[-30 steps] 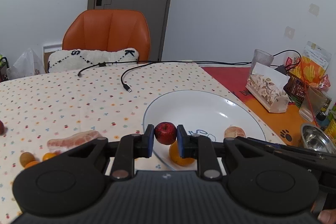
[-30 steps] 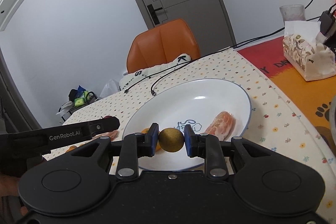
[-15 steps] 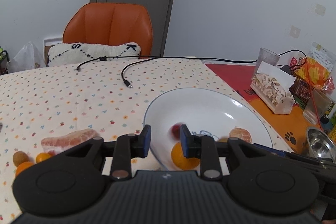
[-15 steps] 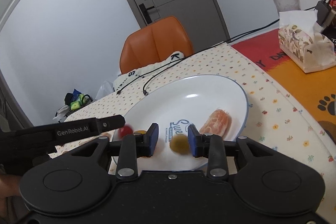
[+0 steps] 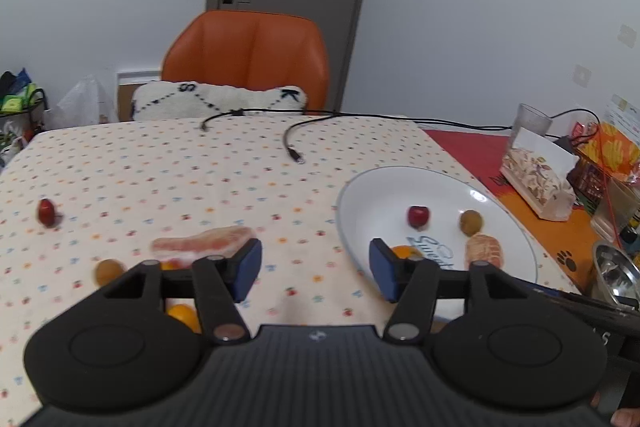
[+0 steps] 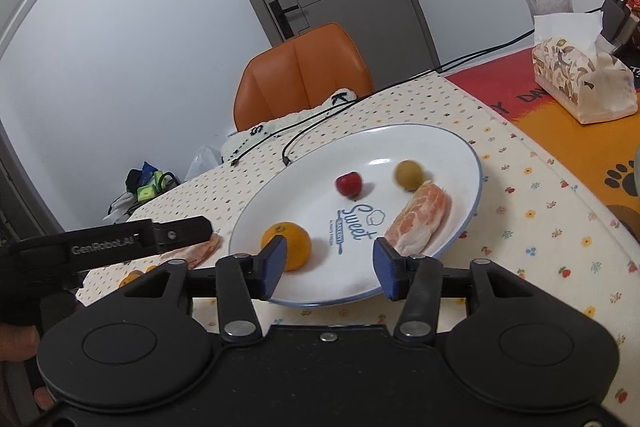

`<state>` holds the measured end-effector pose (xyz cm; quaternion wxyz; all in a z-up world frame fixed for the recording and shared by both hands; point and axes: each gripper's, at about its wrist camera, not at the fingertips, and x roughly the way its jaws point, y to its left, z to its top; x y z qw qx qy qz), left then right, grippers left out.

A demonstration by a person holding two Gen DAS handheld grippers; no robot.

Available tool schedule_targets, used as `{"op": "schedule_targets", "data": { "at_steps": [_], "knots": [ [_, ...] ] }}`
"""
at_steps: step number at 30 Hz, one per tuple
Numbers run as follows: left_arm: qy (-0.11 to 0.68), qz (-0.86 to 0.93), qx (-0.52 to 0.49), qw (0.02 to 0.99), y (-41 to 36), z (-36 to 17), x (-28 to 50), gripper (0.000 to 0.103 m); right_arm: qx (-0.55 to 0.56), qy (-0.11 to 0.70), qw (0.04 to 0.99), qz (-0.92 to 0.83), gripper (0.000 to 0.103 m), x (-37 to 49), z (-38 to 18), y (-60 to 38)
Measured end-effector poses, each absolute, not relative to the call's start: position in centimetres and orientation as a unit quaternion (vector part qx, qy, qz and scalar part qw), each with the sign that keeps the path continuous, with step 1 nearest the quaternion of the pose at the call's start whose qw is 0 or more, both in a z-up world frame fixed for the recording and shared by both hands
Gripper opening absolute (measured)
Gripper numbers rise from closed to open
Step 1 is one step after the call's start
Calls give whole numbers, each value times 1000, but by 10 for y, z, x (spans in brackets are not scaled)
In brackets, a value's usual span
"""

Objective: Organize fruits
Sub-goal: 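Withdraw both grippers from the plate toward the remaining fruit, then grasp the large orange with the left gripper while the right gripper grasps a small orange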

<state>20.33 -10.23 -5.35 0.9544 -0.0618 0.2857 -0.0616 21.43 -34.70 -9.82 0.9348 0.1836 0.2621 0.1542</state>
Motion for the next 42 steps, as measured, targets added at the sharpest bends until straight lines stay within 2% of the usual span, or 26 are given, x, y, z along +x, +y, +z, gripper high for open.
{"op": "schedule_targets", "data": {
  "at_steps": [2, 7, 16, 20, 42],
  "knots": [
    [283, -52, -64, 956, -95, -52, 198, 68, 183, 262, 934, 157, 50, 212, -97, -344],
    [276, -31, -64, 959, -77, -50, 186, 73, 181, 261, 934, 166, 50, 208, -94, -335],
    [274, -7, -65, 960, -52, -51, 174, 76, 175, 262, 932, 181, 52, 204, -91, -316],
    [275, 4, -68, 959, -42, -54, 171, 76, 167, 259, 933, 188, 57, 202, -89, -307],
    [294, 27, -106, 950, -2, -84, 182, 75, 120, 273, 925, 237, 58, 208, -85, -249]
  ]
}}
